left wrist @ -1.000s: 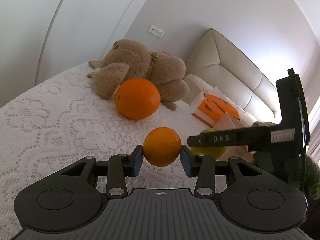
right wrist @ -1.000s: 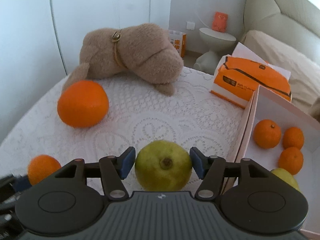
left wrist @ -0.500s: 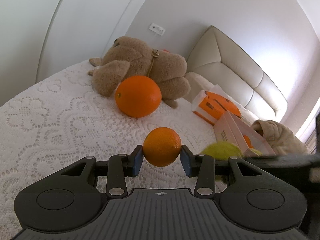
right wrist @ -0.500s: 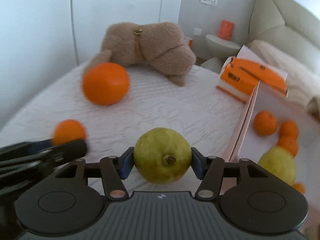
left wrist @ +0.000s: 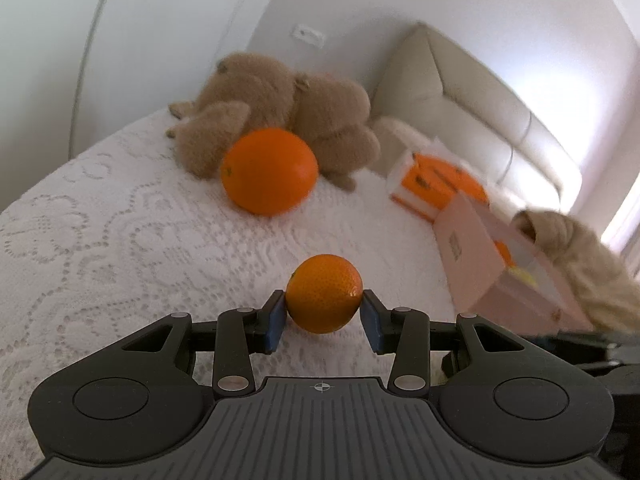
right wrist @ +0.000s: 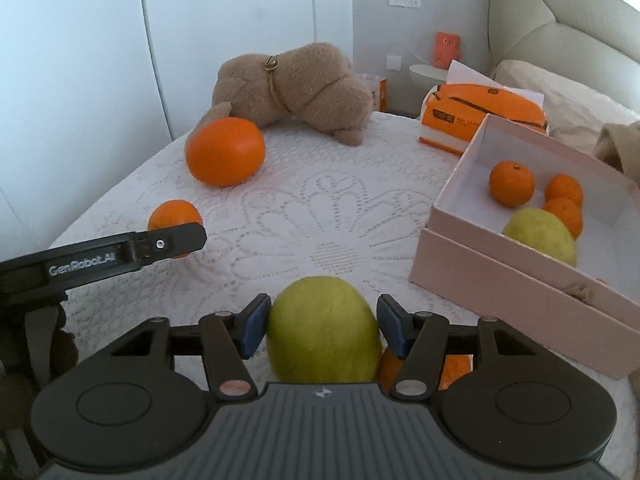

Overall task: Organize fruits
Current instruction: 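Lift the pear with the right tool while the left tool holds its tangerine, then carry both fruits over the pink box and open both tools to drop them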

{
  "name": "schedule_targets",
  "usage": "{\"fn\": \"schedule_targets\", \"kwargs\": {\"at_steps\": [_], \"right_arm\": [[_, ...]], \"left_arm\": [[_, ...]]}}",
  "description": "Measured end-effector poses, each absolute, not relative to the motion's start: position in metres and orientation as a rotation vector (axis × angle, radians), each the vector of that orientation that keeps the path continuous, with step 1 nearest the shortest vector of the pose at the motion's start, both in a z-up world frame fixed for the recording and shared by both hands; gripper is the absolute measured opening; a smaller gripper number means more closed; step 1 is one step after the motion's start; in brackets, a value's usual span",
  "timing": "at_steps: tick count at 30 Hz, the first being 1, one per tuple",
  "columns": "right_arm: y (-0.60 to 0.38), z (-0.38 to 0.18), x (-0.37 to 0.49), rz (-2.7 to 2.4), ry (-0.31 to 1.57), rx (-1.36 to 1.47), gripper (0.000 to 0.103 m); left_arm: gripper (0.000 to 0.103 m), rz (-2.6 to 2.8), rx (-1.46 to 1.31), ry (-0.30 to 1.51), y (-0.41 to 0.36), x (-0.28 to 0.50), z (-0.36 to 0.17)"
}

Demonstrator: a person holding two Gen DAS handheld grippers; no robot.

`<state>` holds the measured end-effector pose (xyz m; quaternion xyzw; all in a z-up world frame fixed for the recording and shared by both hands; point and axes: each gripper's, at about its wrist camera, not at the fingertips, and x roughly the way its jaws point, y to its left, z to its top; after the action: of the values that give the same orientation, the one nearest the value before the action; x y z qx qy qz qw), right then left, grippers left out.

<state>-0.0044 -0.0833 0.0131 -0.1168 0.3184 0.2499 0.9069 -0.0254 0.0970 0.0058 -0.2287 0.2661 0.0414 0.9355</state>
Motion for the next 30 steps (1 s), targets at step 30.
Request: {"fn": "schedule_targets", "kwargs": {"at_steps": [30], "right_arm": [[-0.153,0.206,0.018,0.410,0.270,0.068,0.058]], "left_arm": [[0.045,-0.121,-0.151,0.338,0.021,0.047,0.184]]}}
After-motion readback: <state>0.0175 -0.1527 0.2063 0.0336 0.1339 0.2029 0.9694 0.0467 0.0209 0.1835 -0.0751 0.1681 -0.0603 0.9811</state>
